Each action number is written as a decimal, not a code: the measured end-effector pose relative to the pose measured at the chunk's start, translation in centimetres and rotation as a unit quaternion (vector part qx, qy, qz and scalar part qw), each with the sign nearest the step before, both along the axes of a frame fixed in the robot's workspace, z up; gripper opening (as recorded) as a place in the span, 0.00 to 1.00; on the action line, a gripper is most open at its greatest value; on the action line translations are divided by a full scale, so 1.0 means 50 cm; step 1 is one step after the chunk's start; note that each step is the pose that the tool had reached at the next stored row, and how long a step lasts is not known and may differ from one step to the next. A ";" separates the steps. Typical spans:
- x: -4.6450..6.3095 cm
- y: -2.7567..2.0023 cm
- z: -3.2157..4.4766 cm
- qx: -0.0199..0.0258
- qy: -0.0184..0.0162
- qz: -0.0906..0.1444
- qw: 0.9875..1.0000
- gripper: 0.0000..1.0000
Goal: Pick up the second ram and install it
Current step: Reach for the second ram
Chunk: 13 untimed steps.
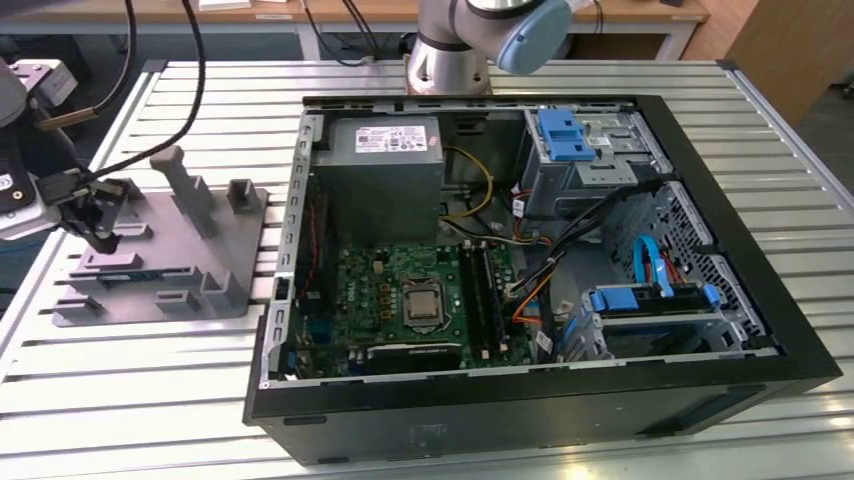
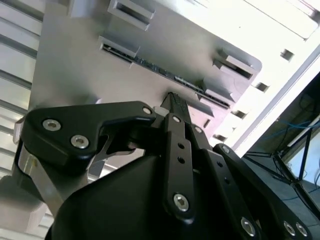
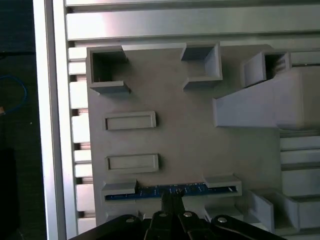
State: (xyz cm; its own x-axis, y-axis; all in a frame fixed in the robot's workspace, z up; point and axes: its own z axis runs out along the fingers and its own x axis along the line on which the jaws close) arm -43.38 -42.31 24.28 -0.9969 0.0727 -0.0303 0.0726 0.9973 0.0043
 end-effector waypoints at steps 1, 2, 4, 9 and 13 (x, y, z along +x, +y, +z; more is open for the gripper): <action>0.000 -0.0007 -0.004 0.000 0.000 0.000 1.000 0.10; 0.000 -0.0012 -0.007 0.000 0.000 0.000 1.000 0.10; 0.000 -0.0018 -0.015 0.000 0.000 0.002 1.000 0.10; 0.000 -0.0020 -0.020 0.000 0.000 0.003 1.000 0.10; 0.000 -0.0019 -0.020 0.000 0.000 0.003 1.000 0.10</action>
